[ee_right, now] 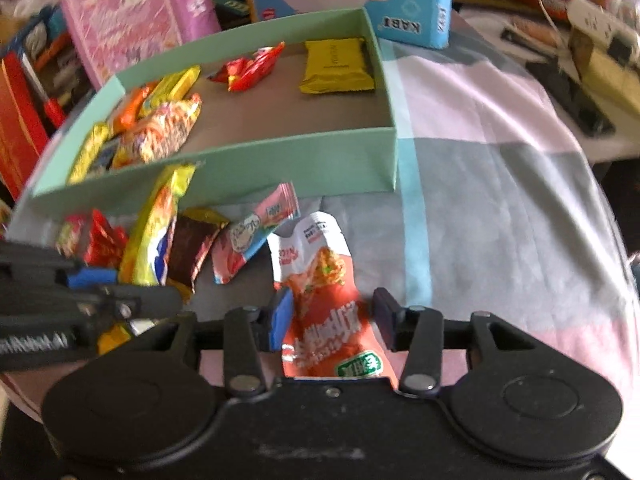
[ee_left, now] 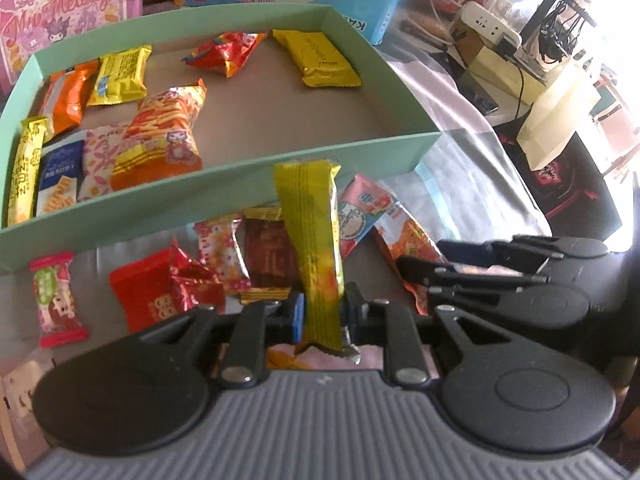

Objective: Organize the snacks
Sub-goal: 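Place the yellow stick and orange sausage packet upright in the tray and release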

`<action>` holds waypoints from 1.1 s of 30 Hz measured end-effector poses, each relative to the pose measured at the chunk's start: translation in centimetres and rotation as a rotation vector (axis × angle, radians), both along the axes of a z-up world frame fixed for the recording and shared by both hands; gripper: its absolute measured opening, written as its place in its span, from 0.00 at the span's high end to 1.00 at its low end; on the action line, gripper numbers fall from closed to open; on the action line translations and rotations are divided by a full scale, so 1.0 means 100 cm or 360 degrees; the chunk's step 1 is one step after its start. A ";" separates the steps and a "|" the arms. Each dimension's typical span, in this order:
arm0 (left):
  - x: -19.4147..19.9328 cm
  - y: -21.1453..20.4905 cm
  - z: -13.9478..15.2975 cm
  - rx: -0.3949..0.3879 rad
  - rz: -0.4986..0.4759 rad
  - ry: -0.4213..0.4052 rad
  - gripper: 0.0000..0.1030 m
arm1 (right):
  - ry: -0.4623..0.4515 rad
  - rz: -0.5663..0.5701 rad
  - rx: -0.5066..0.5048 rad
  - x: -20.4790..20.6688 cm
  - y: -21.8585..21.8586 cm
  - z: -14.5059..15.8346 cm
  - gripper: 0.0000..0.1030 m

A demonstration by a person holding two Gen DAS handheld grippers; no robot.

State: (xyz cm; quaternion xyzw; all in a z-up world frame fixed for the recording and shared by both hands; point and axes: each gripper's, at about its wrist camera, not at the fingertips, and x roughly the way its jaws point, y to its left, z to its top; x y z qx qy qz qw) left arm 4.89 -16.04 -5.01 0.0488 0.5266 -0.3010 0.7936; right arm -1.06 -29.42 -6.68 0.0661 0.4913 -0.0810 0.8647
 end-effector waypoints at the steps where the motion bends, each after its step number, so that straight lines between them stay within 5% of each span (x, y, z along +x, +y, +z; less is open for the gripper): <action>1: 0.000 0.001 0.000 -0.0010 0.0000 -0.0001 0.81 | 0.0005 -0.0002 0.0023 -0.001 0.002 0.002 0.75; 4: -0.001 0.004 0.005 -0.0050 -0.0003 -0.0004 0.81 | -0.0017 -0.0066 0.0115 -0.009 -0.004 0.013 0.88; 16: 0.005 -0.002 0.043 -0.0177 -0.0012 -0.0071 0.81 | -0.0199 -0.0263 0.0376 -0.024 -0.054 0.070 0.89; 22: 0.042 -0.019 0.060 -0.0114 0.0011 -0.0177 0.81 | -0.0323 -0.0212 0.0406 0.020 -0.062 0.096 0.89; 33: 0.113 -0.059 0.015 0.0006 0.0058 -0.0064 0.81 | -0.0173 -0.0155 0.0342 0.116 -0.074 0.055 0.89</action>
